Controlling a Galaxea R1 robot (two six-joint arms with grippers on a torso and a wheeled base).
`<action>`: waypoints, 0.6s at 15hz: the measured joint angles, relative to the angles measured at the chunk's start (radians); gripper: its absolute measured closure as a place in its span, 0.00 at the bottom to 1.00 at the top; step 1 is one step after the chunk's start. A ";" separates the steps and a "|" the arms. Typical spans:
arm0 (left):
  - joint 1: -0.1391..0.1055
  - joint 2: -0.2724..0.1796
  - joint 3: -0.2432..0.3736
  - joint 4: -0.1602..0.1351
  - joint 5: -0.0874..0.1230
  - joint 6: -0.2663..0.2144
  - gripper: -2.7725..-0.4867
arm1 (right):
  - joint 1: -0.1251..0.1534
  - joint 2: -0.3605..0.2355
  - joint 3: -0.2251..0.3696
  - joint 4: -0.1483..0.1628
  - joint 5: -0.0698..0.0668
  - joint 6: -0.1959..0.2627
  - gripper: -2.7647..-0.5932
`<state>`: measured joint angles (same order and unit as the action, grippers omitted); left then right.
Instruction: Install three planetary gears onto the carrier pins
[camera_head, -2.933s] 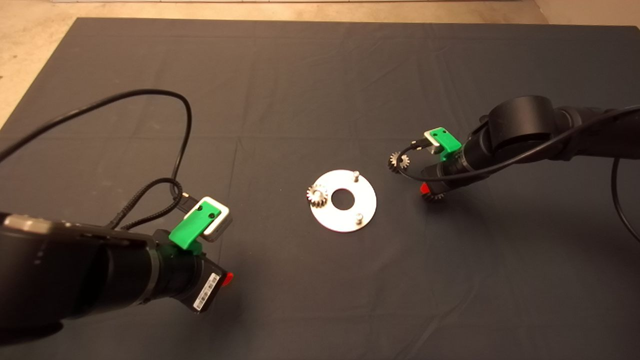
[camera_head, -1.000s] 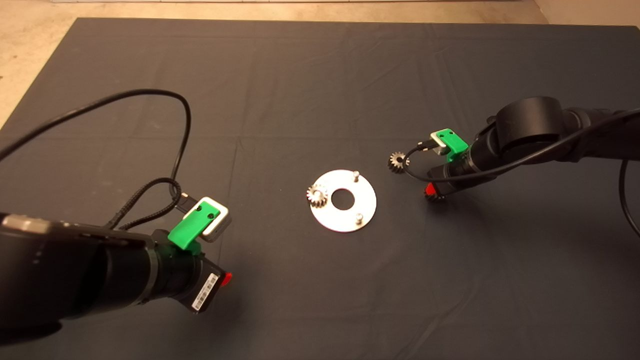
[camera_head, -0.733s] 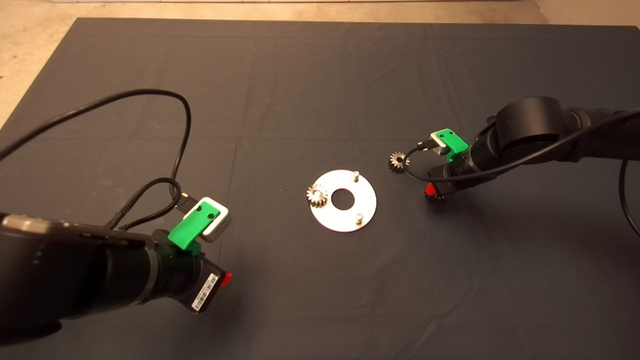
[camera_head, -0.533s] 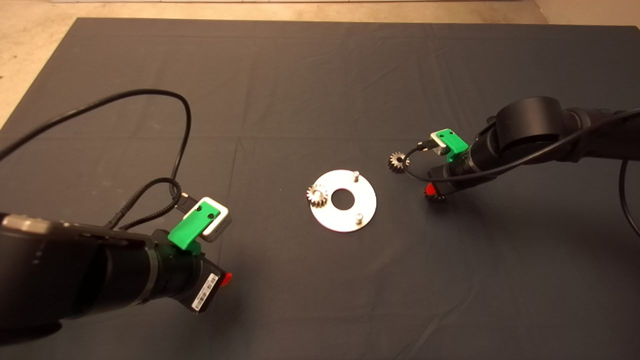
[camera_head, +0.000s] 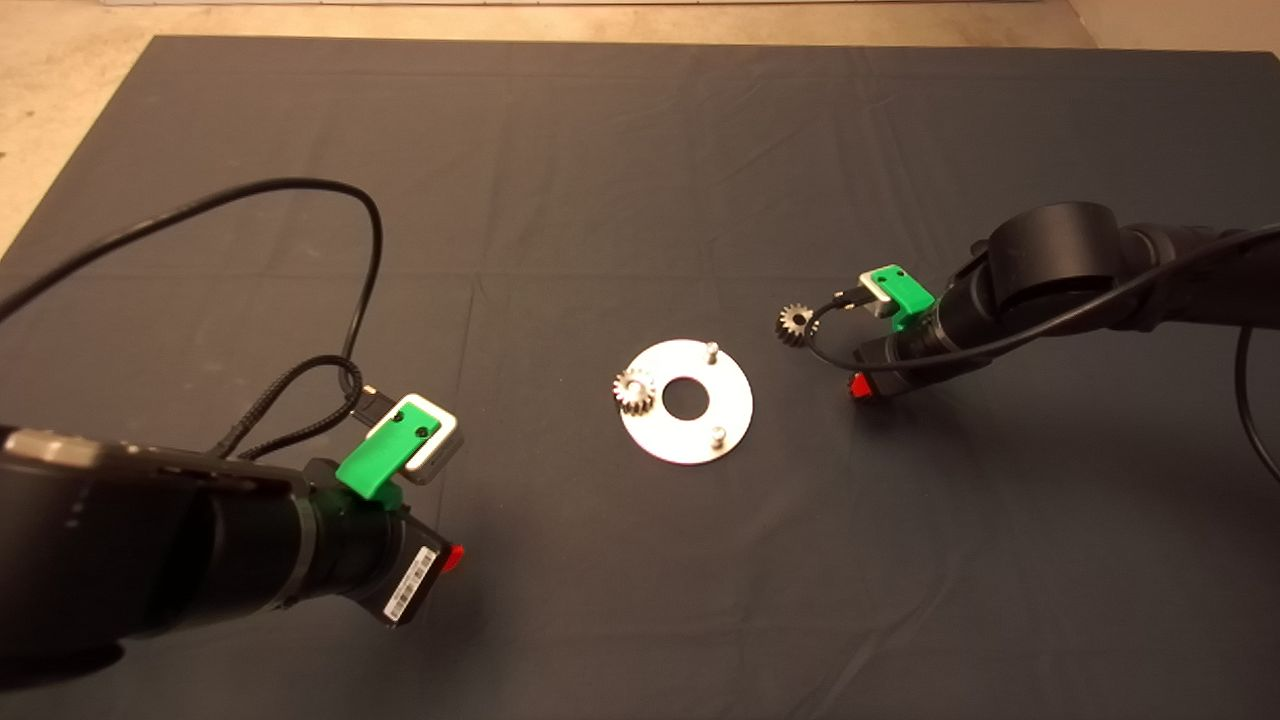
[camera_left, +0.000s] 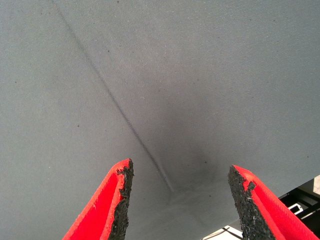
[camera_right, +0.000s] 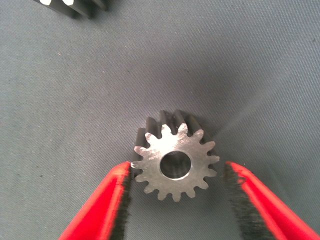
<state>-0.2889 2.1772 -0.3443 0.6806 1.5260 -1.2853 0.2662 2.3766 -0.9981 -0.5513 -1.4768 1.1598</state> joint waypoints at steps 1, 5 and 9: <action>0.000 0.000 0.000 0.000 0.000 0.000 0.64 | 0.000 0.000 0.000 0.000 0.000 0.000 0.70; 0.000 0.000 0.000 0.000 0.000 0.000 0.64 | 0.000 0.001 -0.010 0.000 0.004 0.000 0.70; 0.000 0.000 0.000 0.000 0.000 0.000 0.64 | 0.000 0.001 -0.031 0.000 0.010 0.000 0.70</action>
<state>-0.2889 2.1772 -0.3443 0.6811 1.5260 -1.2853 0.2660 2.3779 -1.0289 -0.5512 -1.4672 1.1598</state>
